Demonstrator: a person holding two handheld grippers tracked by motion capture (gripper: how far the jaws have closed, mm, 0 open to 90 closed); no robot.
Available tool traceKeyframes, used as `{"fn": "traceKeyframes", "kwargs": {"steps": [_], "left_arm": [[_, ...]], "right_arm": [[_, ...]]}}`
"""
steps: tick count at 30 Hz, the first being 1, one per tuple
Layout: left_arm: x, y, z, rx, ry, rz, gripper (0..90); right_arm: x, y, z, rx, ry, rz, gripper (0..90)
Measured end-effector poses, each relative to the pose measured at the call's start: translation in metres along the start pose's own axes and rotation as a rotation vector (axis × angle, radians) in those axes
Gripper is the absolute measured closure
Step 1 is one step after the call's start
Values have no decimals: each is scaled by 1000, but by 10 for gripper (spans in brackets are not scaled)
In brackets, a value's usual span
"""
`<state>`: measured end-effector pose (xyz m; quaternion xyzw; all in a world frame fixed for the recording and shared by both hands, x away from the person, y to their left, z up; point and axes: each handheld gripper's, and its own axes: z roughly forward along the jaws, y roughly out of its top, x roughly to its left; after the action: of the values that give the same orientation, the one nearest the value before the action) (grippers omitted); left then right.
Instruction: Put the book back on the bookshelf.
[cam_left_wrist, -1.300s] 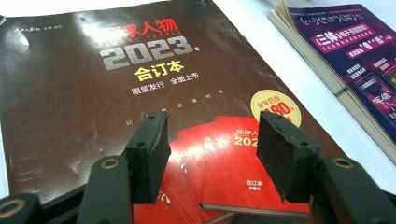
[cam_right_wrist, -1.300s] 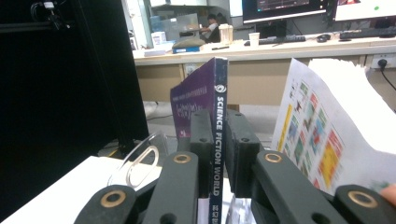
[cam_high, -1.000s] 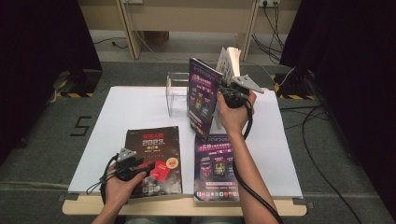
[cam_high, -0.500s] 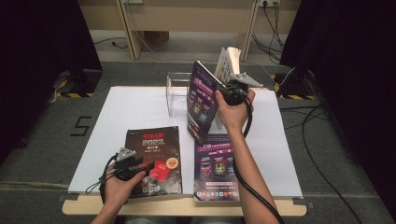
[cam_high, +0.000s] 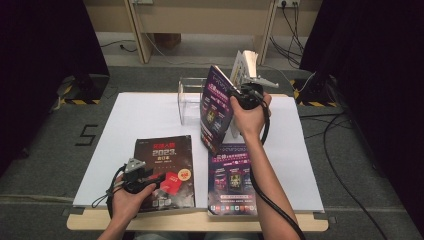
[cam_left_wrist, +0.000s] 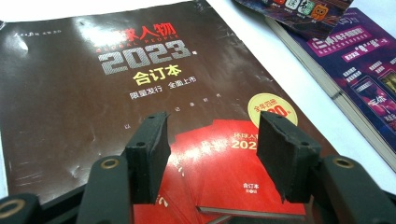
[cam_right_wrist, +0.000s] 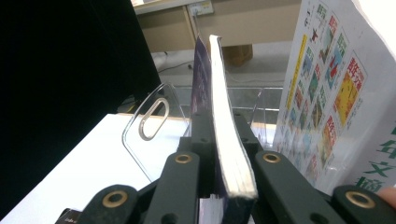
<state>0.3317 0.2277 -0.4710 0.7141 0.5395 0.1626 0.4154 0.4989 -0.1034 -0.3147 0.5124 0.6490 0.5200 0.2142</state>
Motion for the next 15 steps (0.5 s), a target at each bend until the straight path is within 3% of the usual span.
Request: {"fn": "traceKeyframes", "kwargs": {"steps": [6, 12, 15], "left_arm": [[0, 0, 1, 0, -1, -2, 431], [1, 0, 0, -3, 0, -1, 431], [1, 0, 0, -4, 0, 0, 431]], "right_arm": [[5, 2, -2, -14, 10, -13, 845], [19, 11, -6, -58, 18, -90, 846], [24, 18, -6, -93, -6, -111, 846]]}}
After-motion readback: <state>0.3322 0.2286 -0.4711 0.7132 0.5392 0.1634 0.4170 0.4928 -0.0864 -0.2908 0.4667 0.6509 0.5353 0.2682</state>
